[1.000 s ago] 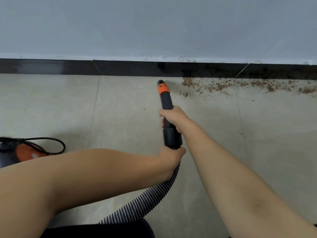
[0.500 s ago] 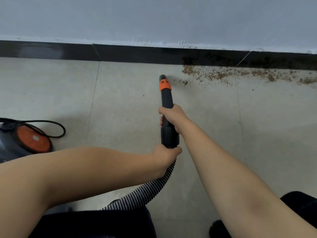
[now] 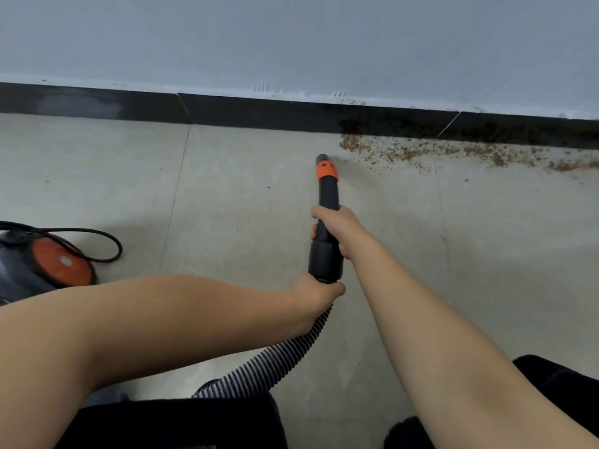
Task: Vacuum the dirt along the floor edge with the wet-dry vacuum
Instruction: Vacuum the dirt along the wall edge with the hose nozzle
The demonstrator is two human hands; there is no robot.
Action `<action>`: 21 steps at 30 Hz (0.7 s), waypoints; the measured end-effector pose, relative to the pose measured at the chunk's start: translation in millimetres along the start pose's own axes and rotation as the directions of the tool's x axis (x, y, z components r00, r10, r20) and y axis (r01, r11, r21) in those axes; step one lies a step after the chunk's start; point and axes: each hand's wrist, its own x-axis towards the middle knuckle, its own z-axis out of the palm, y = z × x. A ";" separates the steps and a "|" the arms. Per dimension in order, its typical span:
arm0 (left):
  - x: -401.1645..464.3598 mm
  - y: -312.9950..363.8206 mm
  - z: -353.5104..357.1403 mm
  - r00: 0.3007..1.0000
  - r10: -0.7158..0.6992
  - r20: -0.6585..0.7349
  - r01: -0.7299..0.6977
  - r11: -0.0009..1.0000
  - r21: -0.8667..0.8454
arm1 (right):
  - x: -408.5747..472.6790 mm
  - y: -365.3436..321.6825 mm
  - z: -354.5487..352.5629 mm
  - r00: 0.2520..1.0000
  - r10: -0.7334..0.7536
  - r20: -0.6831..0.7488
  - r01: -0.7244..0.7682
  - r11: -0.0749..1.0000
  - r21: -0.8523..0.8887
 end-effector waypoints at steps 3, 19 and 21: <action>4.4 3.4 -7.5 0.998 -0.004 -0.059 0.003 1.000 -0.012 | 4.3 -6.3 11.0 1.000 -0.001 0.031 0.001 1.000 -0.007; 16.3 30.4 30.8 0.995 0.014 0.104 -0.020 0.998 0.065 | 10.0 -16.3 -55.6 0.982 0.020 -0.189 -0.006 0.997 0.074; 19.9 31.1 28.7 0.996 0.013 0.086 -0.016 0.999 0.036 | 12.4 -22.7 -47.7 0.991 0.020 -0.131 -0.018 1.000 0.014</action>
